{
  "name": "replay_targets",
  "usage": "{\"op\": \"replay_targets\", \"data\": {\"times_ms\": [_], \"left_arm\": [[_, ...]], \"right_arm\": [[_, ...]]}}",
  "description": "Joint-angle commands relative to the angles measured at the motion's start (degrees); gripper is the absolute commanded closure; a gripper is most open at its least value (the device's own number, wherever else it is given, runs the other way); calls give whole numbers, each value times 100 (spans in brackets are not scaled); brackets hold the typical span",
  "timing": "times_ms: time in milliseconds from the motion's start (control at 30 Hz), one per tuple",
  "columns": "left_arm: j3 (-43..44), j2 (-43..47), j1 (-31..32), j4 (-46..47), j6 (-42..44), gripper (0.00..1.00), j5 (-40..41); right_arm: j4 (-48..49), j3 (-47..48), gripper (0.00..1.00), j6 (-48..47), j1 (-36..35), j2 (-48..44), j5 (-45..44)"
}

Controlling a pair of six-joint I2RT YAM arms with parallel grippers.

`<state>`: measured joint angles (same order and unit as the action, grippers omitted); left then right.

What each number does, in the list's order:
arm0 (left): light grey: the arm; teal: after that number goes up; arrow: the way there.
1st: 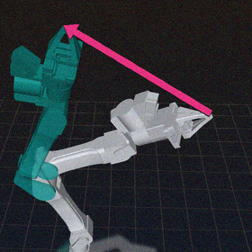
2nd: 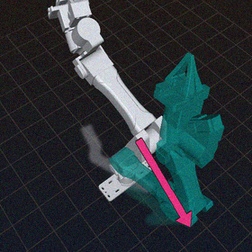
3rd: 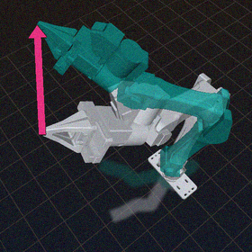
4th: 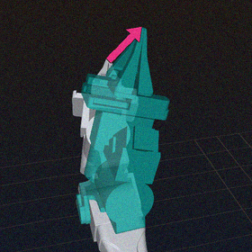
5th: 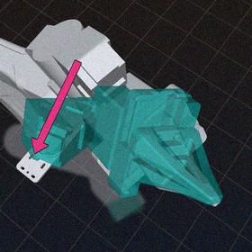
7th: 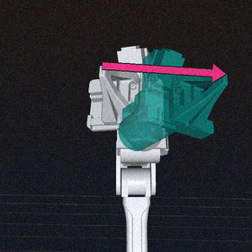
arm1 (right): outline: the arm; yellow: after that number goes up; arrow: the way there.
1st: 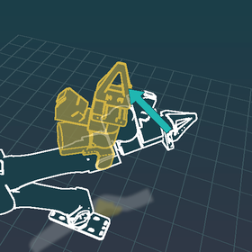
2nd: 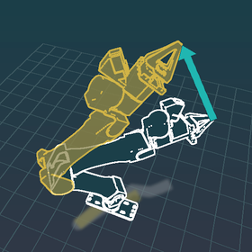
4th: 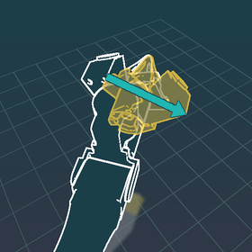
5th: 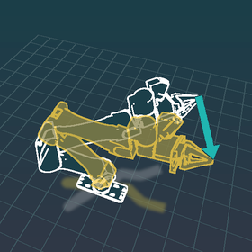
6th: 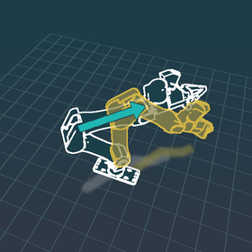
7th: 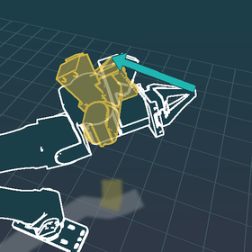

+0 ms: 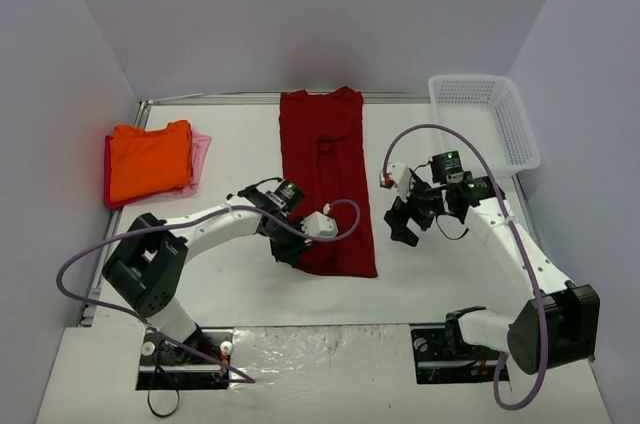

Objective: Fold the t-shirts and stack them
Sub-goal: Grab the bottom of the folded rectangular tshirt with both arms

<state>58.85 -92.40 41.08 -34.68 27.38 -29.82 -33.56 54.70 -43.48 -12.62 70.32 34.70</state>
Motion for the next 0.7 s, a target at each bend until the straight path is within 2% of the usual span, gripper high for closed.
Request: {"op": "replay_targets", "data": {"times_ms": [0, 367, 667], "left_arm": [[276, -59, -188, -417, 171, 97, -419], [487, -428, -724, -716, 277, 98, -753], [751, -805, -821, -979, 418, 97, -858]], "right_arm": [[-72, -134, 9, -309, -336, -230, -68], [-37, -319, 14, -635, -1241, 51, -156], [-54, -346, 19, -714, -1840, 420, -323]]}}
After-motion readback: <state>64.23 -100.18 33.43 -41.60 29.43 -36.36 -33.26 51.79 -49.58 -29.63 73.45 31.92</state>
